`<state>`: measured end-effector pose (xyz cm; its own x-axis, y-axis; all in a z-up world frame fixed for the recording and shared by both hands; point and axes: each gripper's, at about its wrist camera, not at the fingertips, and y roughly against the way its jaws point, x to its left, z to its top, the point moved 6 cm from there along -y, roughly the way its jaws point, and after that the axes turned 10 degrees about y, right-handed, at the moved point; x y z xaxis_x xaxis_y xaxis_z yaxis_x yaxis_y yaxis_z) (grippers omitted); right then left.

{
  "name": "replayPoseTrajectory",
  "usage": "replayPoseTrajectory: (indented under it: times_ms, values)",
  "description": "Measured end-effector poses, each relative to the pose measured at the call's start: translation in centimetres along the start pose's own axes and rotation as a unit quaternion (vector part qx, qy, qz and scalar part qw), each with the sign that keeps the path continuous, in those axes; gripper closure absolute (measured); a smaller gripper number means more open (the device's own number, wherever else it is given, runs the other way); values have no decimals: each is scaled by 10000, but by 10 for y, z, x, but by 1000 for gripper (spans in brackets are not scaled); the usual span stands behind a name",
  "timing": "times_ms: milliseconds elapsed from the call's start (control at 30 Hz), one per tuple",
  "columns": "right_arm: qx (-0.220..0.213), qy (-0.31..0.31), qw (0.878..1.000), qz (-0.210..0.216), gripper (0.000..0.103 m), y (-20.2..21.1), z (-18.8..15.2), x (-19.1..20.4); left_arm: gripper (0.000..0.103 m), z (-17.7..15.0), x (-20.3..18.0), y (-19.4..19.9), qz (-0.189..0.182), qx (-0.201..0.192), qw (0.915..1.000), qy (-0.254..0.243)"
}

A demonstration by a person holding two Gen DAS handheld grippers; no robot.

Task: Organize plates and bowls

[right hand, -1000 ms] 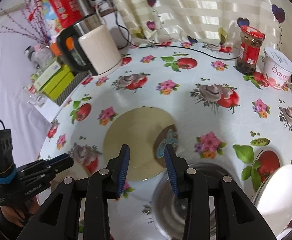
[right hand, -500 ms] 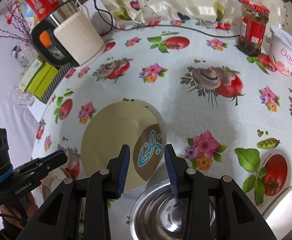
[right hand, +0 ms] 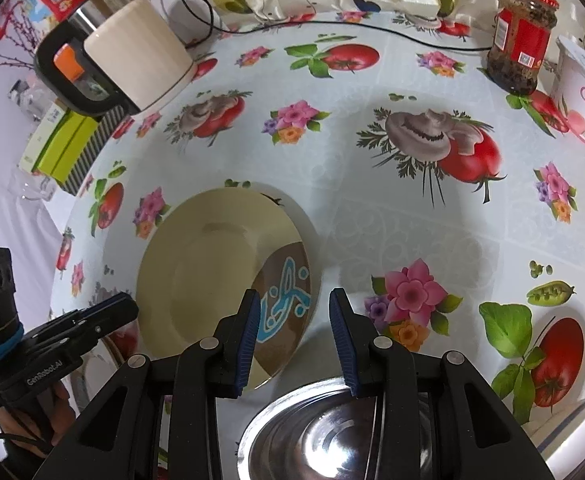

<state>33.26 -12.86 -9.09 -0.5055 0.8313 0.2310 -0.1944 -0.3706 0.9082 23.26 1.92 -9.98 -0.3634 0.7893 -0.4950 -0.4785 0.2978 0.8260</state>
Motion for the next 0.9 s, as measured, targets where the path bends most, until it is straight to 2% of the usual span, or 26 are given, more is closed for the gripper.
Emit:
replayPoseTrajectory:
  times_ms: [167, 233, 467, 900]
  values:
    - [90, 27, 10000, 22, 70, -6, -1, 0, 81, -1, -1, -7, 8, 65, 10000, 56]
    - [107, 37, 9999, 33, 75, -7, -2, 1, 81, -1, -1, -9, 9, 77, 9999, 64]
    - [135, 65, 9999, 83, 83, -12, -1, 5, 81, 0, -6, -12, -65, 81, 9999, 8]
    - [35, 41, 9999, 106, 84, -10, 1, 8, 81, 3, -8, -3, -61, -114, 9999, -46]
